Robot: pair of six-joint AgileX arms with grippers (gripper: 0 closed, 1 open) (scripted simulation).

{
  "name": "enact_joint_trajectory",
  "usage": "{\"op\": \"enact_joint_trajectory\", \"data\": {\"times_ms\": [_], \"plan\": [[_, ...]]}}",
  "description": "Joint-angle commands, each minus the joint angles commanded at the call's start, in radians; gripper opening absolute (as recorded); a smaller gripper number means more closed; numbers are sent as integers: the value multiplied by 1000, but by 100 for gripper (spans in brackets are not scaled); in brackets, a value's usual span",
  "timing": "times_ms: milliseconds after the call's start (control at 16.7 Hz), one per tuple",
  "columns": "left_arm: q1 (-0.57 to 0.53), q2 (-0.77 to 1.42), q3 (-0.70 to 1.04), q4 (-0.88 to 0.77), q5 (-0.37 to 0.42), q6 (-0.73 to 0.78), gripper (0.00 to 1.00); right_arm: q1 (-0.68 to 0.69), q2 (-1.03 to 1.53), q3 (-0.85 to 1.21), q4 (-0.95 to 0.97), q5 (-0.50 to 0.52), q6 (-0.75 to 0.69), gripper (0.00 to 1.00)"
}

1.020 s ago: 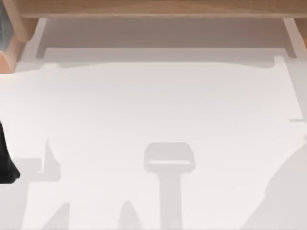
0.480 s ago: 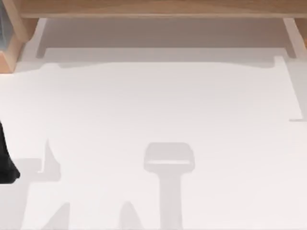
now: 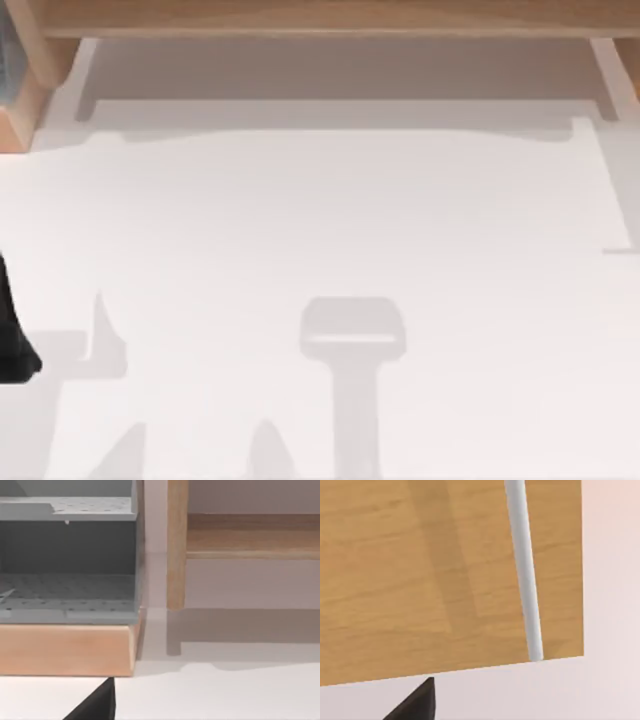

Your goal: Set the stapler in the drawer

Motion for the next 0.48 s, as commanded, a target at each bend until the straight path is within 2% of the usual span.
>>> {"op": "enact_joint_trajectory", "data": {"times_ms": [240,480], "plan": [[0,0,0,0,0,0,100,81,36,-134,223,-79,-98,100],[0,0,0,0,0,0,100,120,50,-178,301,-109,-132,100]]}}
